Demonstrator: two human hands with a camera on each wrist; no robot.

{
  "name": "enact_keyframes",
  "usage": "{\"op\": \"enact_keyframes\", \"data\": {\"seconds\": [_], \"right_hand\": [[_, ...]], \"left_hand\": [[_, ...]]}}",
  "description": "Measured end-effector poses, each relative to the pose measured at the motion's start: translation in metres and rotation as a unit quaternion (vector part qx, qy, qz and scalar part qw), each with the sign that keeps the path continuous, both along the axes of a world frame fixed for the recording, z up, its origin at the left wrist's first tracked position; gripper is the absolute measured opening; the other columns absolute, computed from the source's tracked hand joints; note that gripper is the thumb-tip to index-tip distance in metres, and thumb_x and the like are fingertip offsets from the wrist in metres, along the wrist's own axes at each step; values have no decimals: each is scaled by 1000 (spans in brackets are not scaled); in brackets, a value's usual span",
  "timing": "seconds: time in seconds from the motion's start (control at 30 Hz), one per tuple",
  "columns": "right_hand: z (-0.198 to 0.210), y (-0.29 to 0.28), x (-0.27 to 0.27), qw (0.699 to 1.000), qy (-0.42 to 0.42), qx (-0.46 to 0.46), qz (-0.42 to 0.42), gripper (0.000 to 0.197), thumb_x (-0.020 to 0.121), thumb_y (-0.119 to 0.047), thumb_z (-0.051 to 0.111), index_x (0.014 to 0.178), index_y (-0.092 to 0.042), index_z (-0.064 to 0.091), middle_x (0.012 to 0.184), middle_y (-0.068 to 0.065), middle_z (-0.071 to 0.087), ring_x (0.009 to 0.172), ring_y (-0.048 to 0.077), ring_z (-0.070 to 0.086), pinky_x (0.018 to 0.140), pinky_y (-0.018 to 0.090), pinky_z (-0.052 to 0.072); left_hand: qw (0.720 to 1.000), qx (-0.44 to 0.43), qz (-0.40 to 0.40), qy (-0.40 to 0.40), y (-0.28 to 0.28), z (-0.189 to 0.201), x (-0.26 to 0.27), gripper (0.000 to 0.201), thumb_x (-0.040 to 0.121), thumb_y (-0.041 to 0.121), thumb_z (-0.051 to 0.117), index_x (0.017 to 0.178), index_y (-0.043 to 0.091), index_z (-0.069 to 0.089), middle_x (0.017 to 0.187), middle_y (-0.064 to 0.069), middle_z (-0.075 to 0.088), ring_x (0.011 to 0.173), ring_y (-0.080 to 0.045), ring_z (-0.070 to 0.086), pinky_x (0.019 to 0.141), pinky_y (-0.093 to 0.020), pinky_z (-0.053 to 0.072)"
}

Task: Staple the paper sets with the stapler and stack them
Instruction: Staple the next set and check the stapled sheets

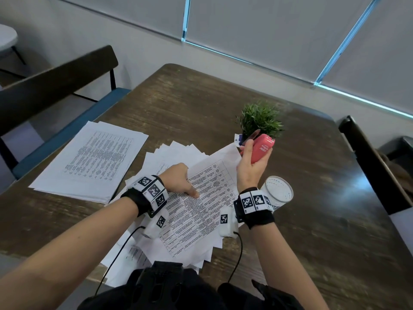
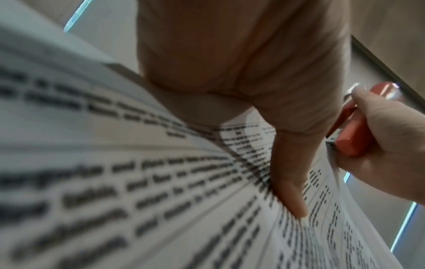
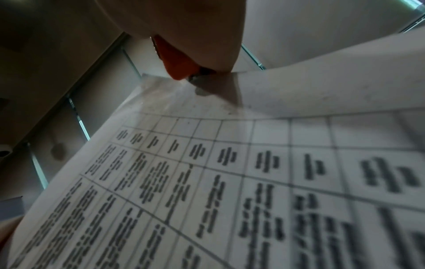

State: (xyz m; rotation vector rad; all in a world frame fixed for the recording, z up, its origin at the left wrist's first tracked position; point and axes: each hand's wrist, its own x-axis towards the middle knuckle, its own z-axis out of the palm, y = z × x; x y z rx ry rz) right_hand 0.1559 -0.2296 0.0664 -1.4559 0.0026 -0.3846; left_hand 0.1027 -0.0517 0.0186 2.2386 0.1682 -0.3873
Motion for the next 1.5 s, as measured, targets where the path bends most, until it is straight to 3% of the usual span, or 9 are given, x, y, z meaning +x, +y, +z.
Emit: {"op": "enact_keyframes", "data": {"seconds": [0.1, 0.27, 0.63, 0.83, 0.93, 1.1, 1.2, 1.3, 1.5], "right_hand": [[11, 4, 1, 1000, 4, 26, 18, 12, 98, -22, 56, 111, -20, 55, 88, -8, 63, 69, -11, 61, 70, 9, 45], [21, 6, 4, 995, 50, 73, 34, 21, 99, -30, 53, 89, -16, 63, 70, -2, 64, 58, 8, 59, 60, 27, 49], [26, 3, 13, 992, 55, 112, 13, 33, 95, -39, 57, 83, -9, 61, 75, 14, 63, 48, 13, 54, 49, 24, 45], [23, 10, 14, 994, 75, 74, -35, 37, 91, -34, 66, 64, -11, 57, 55, 4, 54, 35, 9, 44, 39, 20, 37], [18, 10, 21, 990, 131, 40, -34, 39, 86, -45, 69, 63, -14, 60, 52, 0, 57, 44, 15, 52, 49, 28, 46], [-22, 0, 41, 971, 216, -93, -49, 45, 74, -59, 62, 95, -19, 57, 88, 1, 68, 86, 27, 66, 85, 45, 54], [-54, -12, 41, 939, 287, -177, -70, 51, 88, -35, 63, 121, -4, 41, 106, 14, 58, 103, 36, 60, 87, 39, 46], [-83, -20, 35, 897, 352, -259, -61, 45, 92, -23, 59, 124, 7, 47, 123, 25, 58, 113, 41, 57, 91, 41, 45], [-121, -24, 27, 840, 348, -415, 29, 24, 86, -19, 68, 98, 1, 71, 98, 22, 70, 98, 39, 65, 76, 34, 49]], "left_hand": [[1000, 3, -17, -11, -5, 1, -1, 35, 63, 25, 91, 92, 12, 75, 88, 0, 75, 81, -16, 71, 83, -39, 58], [999, 15, -27, -16, -8, 0, -1, 34, 62, 26, 90, 89, 12, 75, 85, 0, 75, 79, -16, 71, 81, -39, 58], [999, 16, -39, -11, -11, -2, -3, 34, 64, 24, 90, 92, 11, 75, 86, -1, 75, 78, -15, 71, 80, -37, 59], [999, 12, -38, 0, -11, -6, -1, 26, 65, 24, 90, 82, 16, 72, 82, 2, 74, 75, -14, 71, 75, -33, 59], [999, 7, -53, 10, -8, -12, -1, 27, 67, 27, 88, 86, 17, 74, 84, 4, 74, 78, -14, 71, 77, -32, 58], [999, -28, -14, 12, 12, -21, 0, 30, 86, 23, 73, 110, 7, 69, 104, -7, 72, 94, -22, 69, 89, -41, 55], [1000, -16, 17, 1, 29, -22, -5, 26, 91, 19, 65, 114, 6, 68, 111, -9, 70, 98, -22, 67, 88, -34, 52], [998, 17, 65, -14, 47, -21, -10, 23, 90, 22, 68, 109, 10, 71, 104, -7, 70, 92, -21, 65, 77, -27, 48], [984, 21, 160, -79, 75, -20, -16, 26, 88, 29, 70, 106, 11, 71, 92, -2, 70, 80, -16, 64, 66, -25, 49]]}}
